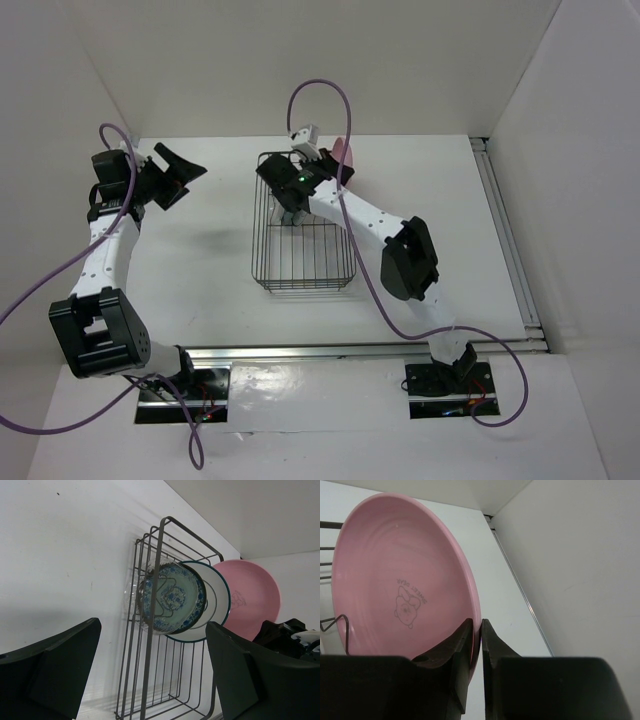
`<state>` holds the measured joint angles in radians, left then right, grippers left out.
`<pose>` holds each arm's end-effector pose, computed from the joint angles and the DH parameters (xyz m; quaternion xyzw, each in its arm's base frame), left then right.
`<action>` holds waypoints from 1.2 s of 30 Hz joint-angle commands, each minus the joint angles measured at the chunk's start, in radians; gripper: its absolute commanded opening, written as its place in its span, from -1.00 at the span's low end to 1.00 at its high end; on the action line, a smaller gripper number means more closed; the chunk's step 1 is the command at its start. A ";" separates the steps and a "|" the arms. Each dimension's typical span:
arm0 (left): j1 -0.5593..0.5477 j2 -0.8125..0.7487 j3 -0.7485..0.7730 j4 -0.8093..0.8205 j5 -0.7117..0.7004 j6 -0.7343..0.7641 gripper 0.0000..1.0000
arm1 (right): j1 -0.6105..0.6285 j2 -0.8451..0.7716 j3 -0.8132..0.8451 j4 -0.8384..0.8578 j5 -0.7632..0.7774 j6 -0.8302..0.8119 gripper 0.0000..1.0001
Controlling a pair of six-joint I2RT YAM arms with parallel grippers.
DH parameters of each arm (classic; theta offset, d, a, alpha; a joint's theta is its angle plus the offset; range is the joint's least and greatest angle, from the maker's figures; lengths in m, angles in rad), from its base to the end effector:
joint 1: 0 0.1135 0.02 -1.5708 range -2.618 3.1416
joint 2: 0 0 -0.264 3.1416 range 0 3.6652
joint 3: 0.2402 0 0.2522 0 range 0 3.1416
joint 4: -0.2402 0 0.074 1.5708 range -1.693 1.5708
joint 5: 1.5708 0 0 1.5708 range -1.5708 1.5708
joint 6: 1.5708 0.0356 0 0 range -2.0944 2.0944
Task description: Load the plates into the dish rack
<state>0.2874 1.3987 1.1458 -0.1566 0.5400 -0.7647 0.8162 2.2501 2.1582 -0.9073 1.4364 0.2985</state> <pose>0.3148 0.0740 0.3288 -0.2781 0.7703 -0.3417 0.4610 0.3531 0.3240 0.2899 -0.0056 0.7459 -0.4235 0.5141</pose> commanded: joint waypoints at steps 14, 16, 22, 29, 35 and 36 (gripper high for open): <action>0.007 0.002 0.019 0.046 0.043 -0.005 1.00 | 0.017 -0.013 -0.020 -0.036 -0.048 0.044 -0.57; 0.007 0.002 0.019 0.046 0.043 -0.005 1.00 | 0.017 -0.014 -0.035 -0.036 -0.057 0.053 -0.57; 0.007 0.002 0.019 0.046 0.043 -0.005 1.00 | 0.017 0.005 -0.015 -0.100 -0.076 0.112 -0.45; 0.007 0.002 0.019 0.046 0.052 -0.005 1.00 | 0.008 0.005 -0.024 -0.101 -0.120 0.136 -0.45; 0.007 0.002 0.019 0.055 0.061 -0.005 1.00 | 0.008 -0.004 -0.024 -0.077 -0.134 0.126 -0.37; 0.007 0.002 0.019 0.055 0.061 -0.005 1.00 | 0.008 -0.004 -0.024 -0.077 -0.134 0.117 -0.32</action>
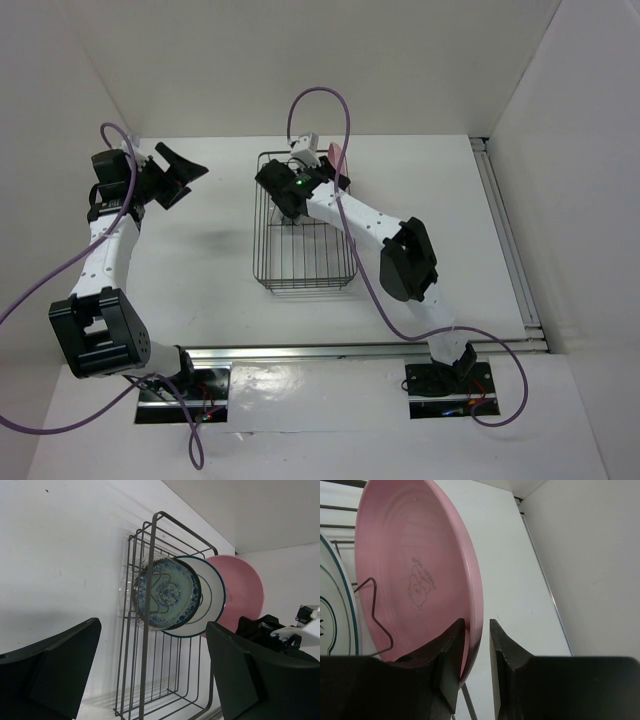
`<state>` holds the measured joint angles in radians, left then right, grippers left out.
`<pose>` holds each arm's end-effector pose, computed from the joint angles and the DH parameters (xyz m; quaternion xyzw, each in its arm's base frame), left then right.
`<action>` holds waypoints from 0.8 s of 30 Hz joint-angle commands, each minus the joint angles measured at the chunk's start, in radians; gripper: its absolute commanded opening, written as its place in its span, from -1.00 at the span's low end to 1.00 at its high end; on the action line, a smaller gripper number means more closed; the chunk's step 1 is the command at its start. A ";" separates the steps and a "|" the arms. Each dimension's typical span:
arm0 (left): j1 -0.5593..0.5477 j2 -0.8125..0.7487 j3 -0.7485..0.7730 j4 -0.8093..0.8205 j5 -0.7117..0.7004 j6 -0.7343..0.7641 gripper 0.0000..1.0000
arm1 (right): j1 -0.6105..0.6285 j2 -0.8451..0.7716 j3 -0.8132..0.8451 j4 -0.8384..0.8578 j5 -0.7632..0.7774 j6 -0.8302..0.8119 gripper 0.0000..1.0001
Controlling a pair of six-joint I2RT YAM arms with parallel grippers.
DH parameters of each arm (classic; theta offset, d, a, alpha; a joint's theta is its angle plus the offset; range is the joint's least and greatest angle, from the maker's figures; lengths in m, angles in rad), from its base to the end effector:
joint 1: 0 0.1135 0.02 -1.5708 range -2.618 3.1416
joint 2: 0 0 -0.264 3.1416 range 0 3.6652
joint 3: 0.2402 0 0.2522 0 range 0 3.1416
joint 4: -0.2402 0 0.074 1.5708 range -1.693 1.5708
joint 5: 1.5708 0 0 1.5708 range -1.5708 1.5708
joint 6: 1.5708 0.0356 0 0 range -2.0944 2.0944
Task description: Load the plates into the dish rack
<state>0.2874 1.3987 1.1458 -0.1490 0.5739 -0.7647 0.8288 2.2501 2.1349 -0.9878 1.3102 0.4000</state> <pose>0.3148 0.0729 0.3298 -0.2666 0.7702 -0.3545 0.4584 0.3454 0.3259 0.2761 -0.0261 0.7838 -0.3783 0.4918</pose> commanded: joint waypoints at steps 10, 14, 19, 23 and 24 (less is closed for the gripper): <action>0.007 0.002 0.019 0.057 0.037 -0.005 1.00 | -0.005 -0.027 -0.015 0.012 -0.019 0.025 0.01; 0.007 0.002 0.019 0.057 0.037 -0.005 1.00 | -0.005 -0.027 -0.006 0.000 -0.039 0.034 0.03; 0.007 0.002 0.009 0.057 0.037 -0.015 1.00 | -0.005 -0.076 -0.024 0.012 -0.095 0.043 0.06; 0.007 0.002 0.009 0.057 0.046 -0.015 1.00 | -0.005 -0.122 -0.053 0.067 -0.149 0.031 0.06; 0.007 0.002 0.009 0.057 0.046 -0.015 1.00 | -0.005 -0.132 -0.053 0.078 -0.160 0.031 0.06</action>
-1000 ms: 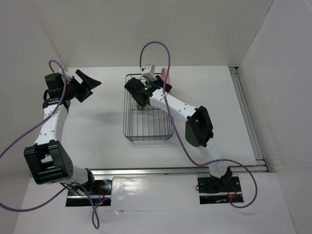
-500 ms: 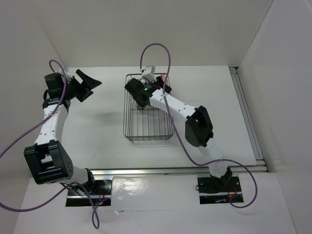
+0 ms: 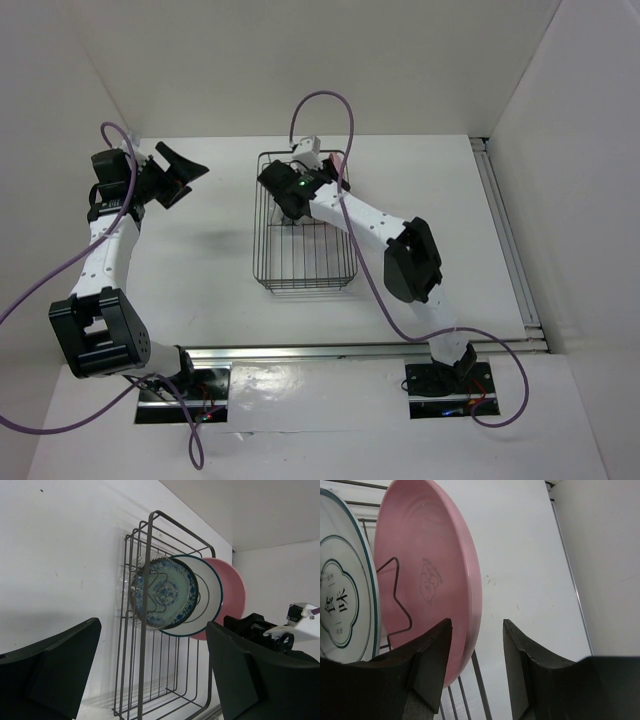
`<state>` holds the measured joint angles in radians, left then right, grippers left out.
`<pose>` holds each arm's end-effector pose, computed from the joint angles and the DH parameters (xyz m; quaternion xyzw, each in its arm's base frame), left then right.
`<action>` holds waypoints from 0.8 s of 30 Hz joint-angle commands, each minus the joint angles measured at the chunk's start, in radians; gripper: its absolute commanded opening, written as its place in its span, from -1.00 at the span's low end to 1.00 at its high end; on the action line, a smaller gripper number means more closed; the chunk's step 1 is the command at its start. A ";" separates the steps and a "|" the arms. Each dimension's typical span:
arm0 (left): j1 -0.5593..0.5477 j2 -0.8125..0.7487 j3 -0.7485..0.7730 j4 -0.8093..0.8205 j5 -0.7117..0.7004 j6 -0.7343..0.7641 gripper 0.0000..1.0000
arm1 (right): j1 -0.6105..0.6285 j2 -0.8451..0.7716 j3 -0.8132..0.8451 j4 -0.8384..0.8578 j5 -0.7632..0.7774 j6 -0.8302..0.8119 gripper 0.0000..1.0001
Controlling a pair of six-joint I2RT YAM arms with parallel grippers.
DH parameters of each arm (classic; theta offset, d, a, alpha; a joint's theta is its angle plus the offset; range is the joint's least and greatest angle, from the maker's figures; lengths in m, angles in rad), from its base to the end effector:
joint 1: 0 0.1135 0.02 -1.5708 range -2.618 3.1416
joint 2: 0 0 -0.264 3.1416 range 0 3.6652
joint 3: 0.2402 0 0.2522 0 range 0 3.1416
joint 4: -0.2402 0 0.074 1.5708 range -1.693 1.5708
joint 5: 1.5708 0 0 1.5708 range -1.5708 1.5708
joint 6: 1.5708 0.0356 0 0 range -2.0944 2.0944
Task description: Load the plates into the dish rack
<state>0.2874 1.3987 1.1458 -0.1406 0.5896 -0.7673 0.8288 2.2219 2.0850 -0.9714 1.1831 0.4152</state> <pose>0.3150 0.0725 0.3307 -0.2611 0.7689 -0.3610 0.4586 0.3418 0.3241 0.2712 -0.0408 0.8170 -0.3303 0.4709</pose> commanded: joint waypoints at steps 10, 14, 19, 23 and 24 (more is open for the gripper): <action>0.007 0.002 0.009 0.058 0.030 -0.012 1.00 | -0.005 -0.208 -0.049 0.167 -0.141 -0.016 0.08; 0.007 0.002 0.009 0.058 0.030 -0.012 1.00 | -0.005 -0.278 -0.077 0.256 -0.256 -0.085 0.15; 0.007 0.002 0.009 0.047 0.012 0.008 1.00 | -0.005 -0.382 -0.114 0.393 -0.472 -0.171 0.33; 0.007 -0.010 0.049 -0.010 -0.022 0.054 1.00 | -0.039 -0.555 -0.155 0.465 -0.579 -0.252 0.88; 0.007 -0.010 0.063 -0.020 -0.043 0.063 1.00 | -0.063 -0.582 -0.155 0.452 -0.588 -0.253 0.88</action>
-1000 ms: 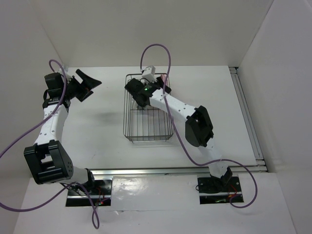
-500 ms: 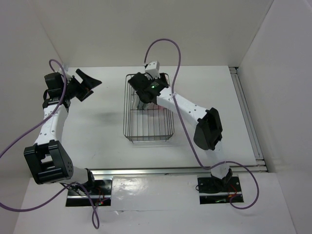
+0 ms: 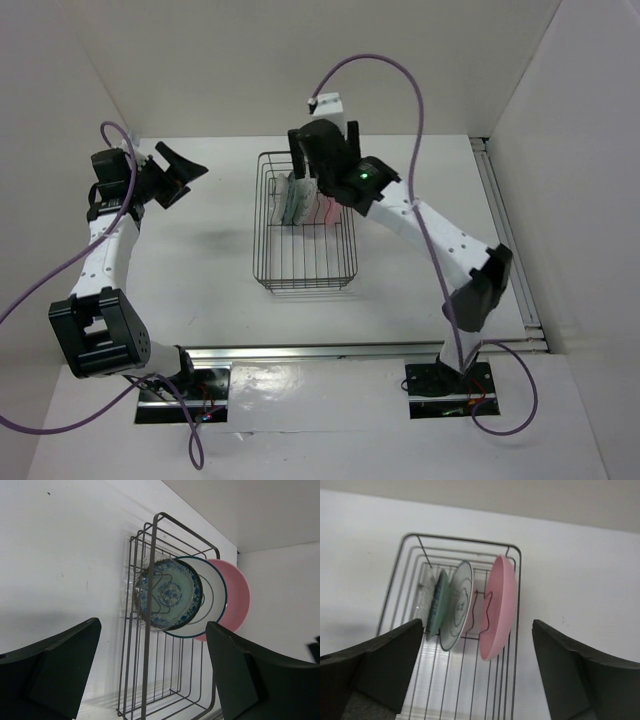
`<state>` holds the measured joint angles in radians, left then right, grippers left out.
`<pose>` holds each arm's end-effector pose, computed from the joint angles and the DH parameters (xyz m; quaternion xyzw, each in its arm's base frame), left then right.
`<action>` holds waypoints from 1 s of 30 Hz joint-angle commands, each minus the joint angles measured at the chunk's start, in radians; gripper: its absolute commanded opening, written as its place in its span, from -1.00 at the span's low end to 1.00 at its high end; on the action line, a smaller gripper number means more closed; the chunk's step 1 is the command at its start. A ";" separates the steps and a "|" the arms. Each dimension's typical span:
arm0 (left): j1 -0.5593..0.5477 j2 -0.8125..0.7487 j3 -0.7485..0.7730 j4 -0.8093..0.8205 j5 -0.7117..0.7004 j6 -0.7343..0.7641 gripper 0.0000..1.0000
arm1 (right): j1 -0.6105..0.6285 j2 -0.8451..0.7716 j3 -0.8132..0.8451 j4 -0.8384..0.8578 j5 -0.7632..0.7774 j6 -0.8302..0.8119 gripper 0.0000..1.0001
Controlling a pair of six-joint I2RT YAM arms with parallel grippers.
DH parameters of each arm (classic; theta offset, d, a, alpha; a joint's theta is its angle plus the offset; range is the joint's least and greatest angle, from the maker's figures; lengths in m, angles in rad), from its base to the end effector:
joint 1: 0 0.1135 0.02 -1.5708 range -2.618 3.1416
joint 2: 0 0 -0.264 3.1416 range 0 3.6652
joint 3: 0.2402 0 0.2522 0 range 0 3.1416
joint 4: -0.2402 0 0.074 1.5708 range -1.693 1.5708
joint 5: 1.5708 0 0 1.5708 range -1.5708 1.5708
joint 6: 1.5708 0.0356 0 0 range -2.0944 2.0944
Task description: Load the plates into the dish rack
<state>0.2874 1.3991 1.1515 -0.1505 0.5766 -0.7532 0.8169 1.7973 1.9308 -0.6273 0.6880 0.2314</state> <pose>0.3151 0.0729 0.3315 -0.2605 0.7711 -0.3529 0.4615 0.2926 0.2787 0.4147 -0.0676 0.8237 -0.0090 0.5629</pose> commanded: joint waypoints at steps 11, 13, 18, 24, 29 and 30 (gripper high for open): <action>0.007 -0.192 0.162 -0.173 -0.251 0.167 1.00 | -0.448 -0.604 -0.328 0.109 -0.176 -0.064 0.98; 0.007 -0.221 0.171 -0.185 -0.271 0.167 1.00 | -0.449 -0.657 -0.352 0.109 -0.136 -0.055 0.98; 0.007 -0.252 0.171 -0.185 -0.253 0.176 1.00 | -0.449 -0.688 -0.388 0.080 -0.079 -0.037 0.98; 0.016 -0.262 0.160 -0.175 -0.233 0.158 1.00 | -0.449 -0.688 -0.417 0.112 -0.079 -0.026 0.98; 0.016 -0.272 0.151 -0.166 -0.233 0.158 1.00 | -0.449 -0.713 -0.417 0.133 -0.079 -0.015 0.98; 0.016 -0.272 0.151 -0.166 -0.233 0.158 1.00 | -0.449 -0.713 -0.426 0.133 -0.079 -0.015 0.98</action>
<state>0.2977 1.1439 1.3025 -0.3431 0.3374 -0.6041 0.3702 1.1172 1.5120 -0.5419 0.5903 0.2039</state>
